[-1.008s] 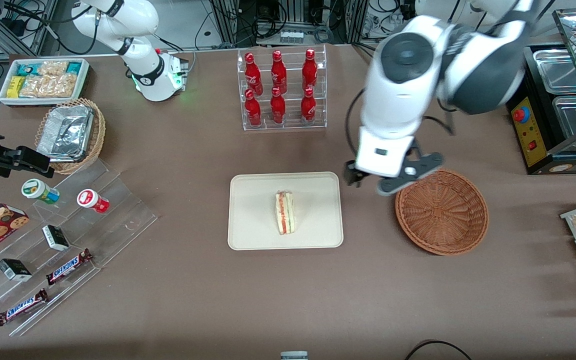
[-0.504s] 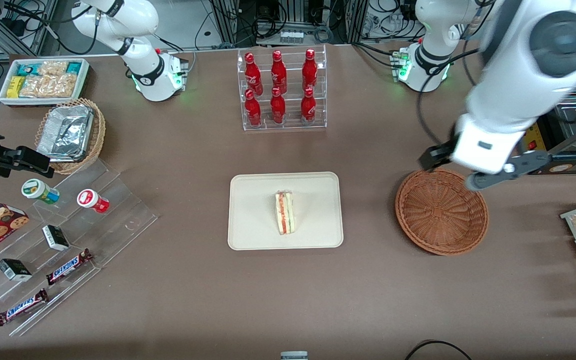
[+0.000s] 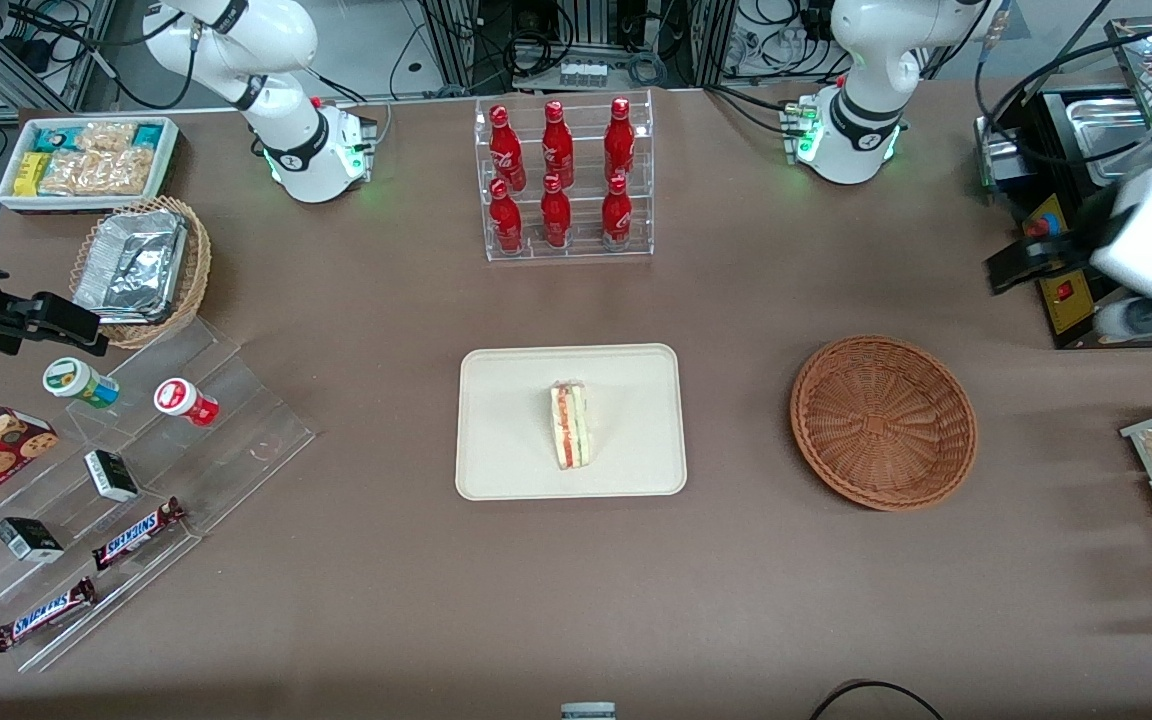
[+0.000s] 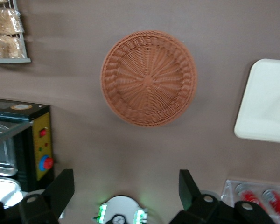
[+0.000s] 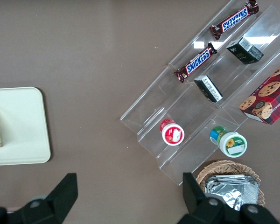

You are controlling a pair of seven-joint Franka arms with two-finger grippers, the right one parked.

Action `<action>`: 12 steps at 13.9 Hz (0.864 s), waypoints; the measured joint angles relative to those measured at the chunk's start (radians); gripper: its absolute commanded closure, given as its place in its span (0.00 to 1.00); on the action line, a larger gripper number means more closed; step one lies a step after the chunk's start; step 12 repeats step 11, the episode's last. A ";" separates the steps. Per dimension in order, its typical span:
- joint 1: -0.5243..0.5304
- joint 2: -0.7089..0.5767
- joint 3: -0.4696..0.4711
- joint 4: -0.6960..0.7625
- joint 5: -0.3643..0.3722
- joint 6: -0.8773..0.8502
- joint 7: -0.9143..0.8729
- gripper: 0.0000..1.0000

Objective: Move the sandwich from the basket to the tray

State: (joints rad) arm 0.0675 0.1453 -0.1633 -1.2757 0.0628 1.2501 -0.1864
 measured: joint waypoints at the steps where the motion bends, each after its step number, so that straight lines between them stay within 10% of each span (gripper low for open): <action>1: -0.008 -0.020 0.050 -0.019 -0.015 -0.002 0.049 0.01; 12: -0.104 -0.190 0.238 -0.226 -0.048 0.013 0.205 0.01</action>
